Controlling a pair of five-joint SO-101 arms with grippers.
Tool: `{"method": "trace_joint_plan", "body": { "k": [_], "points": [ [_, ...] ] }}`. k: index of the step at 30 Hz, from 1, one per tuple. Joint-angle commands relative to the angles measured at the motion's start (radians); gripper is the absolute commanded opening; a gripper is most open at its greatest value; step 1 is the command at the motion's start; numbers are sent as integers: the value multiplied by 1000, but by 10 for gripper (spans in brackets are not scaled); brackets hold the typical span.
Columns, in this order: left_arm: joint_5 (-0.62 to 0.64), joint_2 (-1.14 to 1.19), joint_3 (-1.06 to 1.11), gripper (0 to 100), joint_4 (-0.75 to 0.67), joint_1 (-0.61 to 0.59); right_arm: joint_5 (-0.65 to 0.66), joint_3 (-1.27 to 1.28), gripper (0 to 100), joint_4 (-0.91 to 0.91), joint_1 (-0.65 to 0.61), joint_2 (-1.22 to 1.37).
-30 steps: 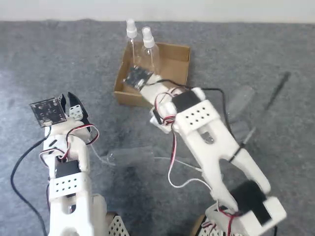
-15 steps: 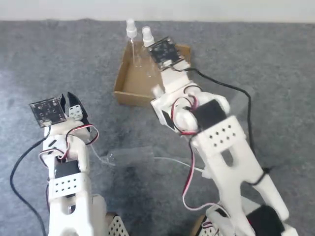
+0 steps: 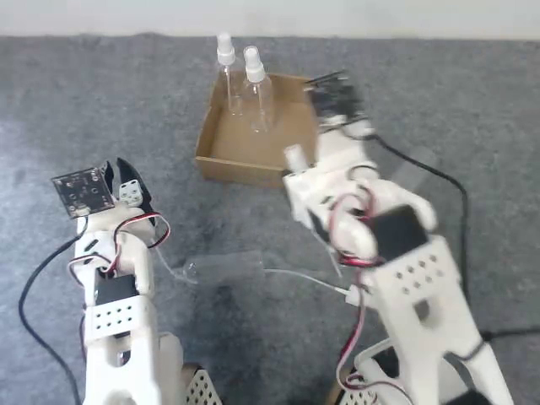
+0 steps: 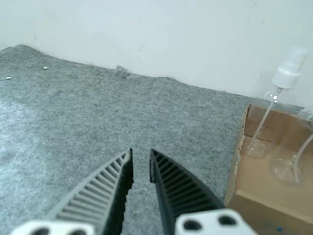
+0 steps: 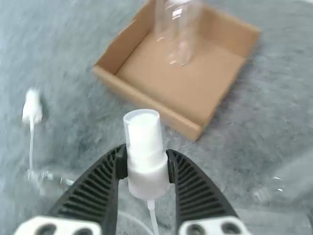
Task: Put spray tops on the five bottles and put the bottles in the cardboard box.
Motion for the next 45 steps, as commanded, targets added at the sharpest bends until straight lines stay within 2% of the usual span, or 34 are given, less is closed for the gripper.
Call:
{"method": "trace_joint_plan", "body": {
  "k": [1, 6, 11, 13, 19, 24, 33, 38, 41, 45],
  "points": [
    [6, -28, -4, 55, 8, 3, -41, 15, 7, -4, 116, -148],
    [6, -28, -8, 55, 8, 5, -55, 147, 7, -105, 168, -263],
    [-52, -29, -53, 55, 54, 2, -180, 276, 6, -243, 252, -372],
    [-80, -28, -119, 55, 169, 3, -203, 325, 6, -295, 277, -410],
    [-144, -21, -423, 55, 631, 3, -206, 433, 6, -418, 286, -458],
    [-187, -21, -556, 55, 822, 14, -206, 474, 6, -467, 288, -458],
    [-327, -20, -547, 59, 1042, 167, -207, 479, 6, -466, 289, -458],
    [-388, -20, -469, 170, 1099, 267, -207, 479, 6, -464, 289, -458],
    [-423, -20, -430, 240, 1103, 284, -207, 479, 6, -464, 289, -458],
    [-549, -20, -380, 261, 1137, 284, -207, 479, 6, -464, 289, -458]
  ]
}}
